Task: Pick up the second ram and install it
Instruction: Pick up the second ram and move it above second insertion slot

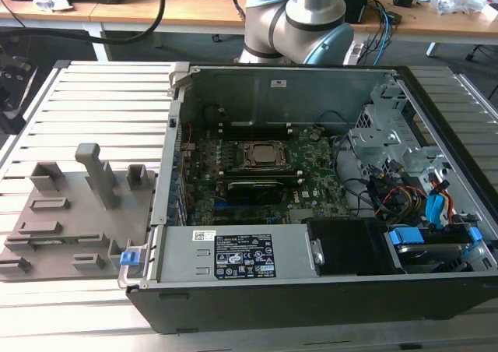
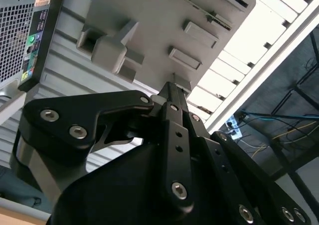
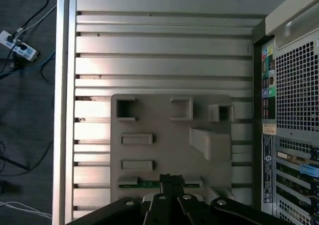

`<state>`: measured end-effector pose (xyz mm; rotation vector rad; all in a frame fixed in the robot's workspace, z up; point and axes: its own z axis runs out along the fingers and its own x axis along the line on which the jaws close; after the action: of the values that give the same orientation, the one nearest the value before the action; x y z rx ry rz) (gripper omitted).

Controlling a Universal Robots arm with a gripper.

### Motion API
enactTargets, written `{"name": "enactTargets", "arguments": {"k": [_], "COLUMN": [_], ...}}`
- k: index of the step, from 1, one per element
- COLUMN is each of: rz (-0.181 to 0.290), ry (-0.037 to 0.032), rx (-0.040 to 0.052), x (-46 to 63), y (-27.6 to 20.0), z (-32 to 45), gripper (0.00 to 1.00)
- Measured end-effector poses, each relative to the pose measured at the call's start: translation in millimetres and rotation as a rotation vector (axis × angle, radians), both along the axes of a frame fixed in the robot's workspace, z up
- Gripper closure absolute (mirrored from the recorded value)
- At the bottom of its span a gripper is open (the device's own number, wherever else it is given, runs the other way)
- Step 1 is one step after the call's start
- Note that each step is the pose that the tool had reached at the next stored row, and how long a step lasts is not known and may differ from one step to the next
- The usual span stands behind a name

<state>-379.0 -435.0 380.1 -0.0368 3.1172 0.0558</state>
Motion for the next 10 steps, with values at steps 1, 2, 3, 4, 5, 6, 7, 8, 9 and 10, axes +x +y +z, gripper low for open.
{"name": "enactTargets", "arguments": {"k": [1, 2, 3, 4, 5, 6, 7, 8, 9, 10], "rz": [0.01, 0.028, 0.043, 0.047, 0.052, 0.057, 0.059, 0.063, 0.073, 0.081], "ry": [0.0001, 0.0, 0.0, 0.0001, 0.0, 0.0, 0.0, 0.0001, 0.0, 0.0], "rx": [-0.0001, 0.0, 0.0, 0.0, 0.0, 0.0, 0.0, 0.0, 0.0, 0.0], "x": [0.0, 0.0, 0.0, 0.0, 0.0, 0.0, 0.0, 0.0, 0.0, 0.0], "y": [0.0, 0.0, 0.0, 0.0, 0.0, 0.0, 0.0, 0.0, 0.0, 0.0], "z": [0.0, 0.0, 0.0, 0.0, 0.0, 0.0, 0.0, 0.0, 0.0, 0.0], "gripper": [0.89, 0.89, 0.89, 0.89, 0.89, 0.89, 0.89, 0.89, 0.89, 0.89]}}
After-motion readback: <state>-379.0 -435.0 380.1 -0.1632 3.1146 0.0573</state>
